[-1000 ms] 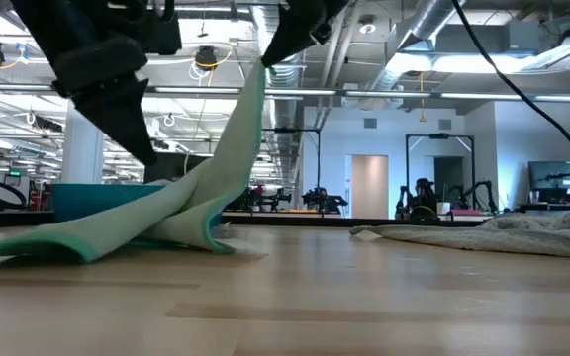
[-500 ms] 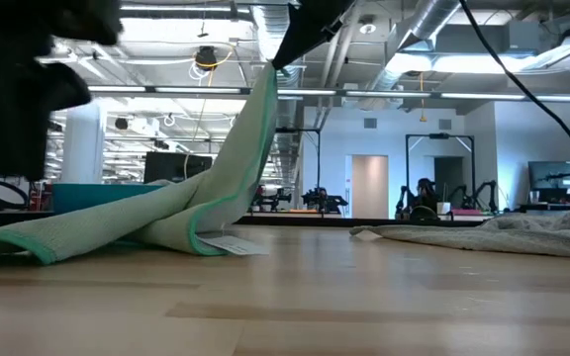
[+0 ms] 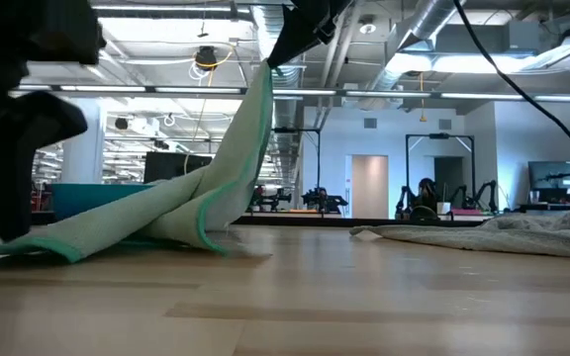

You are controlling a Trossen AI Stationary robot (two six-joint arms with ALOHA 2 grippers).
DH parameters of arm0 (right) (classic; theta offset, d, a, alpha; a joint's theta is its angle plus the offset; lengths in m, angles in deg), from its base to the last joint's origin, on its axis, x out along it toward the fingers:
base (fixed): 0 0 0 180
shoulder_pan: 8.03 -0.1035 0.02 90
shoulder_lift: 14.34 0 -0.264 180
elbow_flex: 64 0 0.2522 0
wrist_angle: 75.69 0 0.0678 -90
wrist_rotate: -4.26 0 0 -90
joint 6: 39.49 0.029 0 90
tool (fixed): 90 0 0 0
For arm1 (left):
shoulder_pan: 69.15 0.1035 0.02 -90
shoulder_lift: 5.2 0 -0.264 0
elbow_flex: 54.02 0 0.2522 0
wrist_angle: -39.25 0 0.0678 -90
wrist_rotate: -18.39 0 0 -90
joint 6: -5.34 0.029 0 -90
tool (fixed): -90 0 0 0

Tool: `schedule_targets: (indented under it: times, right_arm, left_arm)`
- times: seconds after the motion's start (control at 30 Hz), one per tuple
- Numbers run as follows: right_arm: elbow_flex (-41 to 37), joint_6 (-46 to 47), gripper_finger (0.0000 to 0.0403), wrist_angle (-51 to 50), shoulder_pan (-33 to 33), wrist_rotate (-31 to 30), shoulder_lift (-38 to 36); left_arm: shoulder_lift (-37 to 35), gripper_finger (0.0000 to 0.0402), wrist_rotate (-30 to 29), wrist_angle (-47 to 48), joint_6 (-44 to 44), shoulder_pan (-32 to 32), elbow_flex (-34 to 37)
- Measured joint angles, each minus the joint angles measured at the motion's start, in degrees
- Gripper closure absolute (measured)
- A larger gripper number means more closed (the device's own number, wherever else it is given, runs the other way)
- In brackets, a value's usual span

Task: Fold microfiber towels
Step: Fold the green towel

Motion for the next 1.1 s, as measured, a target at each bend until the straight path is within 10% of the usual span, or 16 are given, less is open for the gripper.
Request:
schedule_targets:
  times: [0.67,1.1]
  right_arm:
    - [0.00,3.02,0.0388,0.38,-0.04,0.52,0.02]
    - [-0.02,7.57,0.0391,-14.90,-0.43,0.52,-0.75]
  left_arm:
    - [4.72,0.0271,-3.29,10.57,-6.57,-0.46,-2.40]
    - [3.28,0.0397,-3.02,17.60,-10.29,-0.75,-3.00]
